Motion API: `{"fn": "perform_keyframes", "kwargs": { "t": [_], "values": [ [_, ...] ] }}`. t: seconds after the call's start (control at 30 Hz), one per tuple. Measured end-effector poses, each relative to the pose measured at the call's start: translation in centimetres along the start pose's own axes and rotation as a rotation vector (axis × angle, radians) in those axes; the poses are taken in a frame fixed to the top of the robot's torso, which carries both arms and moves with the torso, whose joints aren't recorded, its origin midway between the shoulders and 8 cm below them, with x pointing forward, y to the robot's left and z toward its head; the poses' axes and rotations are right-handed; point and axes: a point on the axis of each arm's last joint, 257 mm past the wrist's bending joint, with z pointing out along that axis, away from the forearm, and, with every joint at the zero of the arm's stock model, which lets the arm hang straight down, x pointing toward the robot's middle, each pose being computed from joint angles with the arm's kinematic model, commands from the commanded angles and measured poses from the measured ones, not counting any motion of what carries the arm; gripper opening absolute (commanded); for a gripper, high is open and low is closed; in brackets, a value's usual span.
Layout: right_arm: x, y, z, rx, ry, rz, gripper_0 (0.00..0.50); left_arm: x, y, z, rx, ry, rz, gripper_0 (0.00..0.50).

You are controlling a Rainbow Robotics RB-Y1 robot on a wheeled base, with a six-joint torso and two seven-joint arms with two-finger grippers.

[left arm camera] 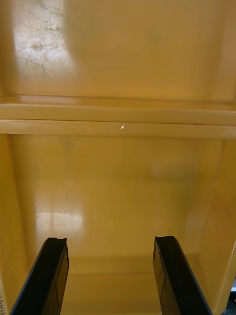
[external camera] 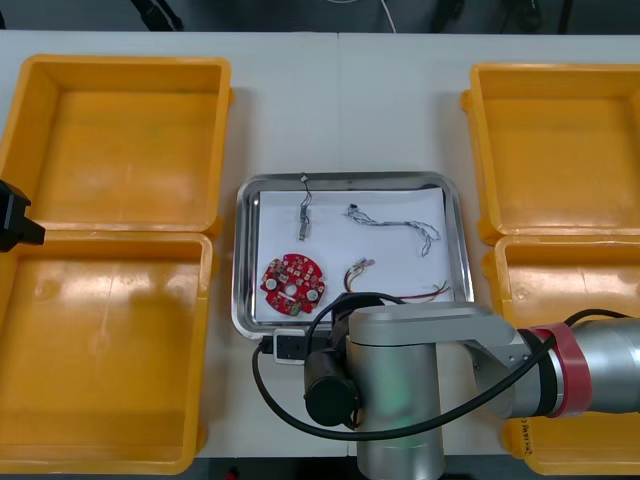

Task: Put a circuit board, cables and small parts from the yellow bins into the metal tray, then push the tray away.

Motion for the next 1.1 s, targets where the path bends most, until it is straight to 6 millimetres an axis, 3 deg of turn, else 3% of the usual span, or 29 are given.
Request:
{"fn": "perform_keyframes", "kwargs": {
  "t": [1.1],
  "values": [
    [0.3, -8.2, 2.3, 0.118, 0.038, 0.0, 0.0, 0.0, 0.0, 0.0, 0.0, 0.0, 0.0, 0.5]
  ]
}}
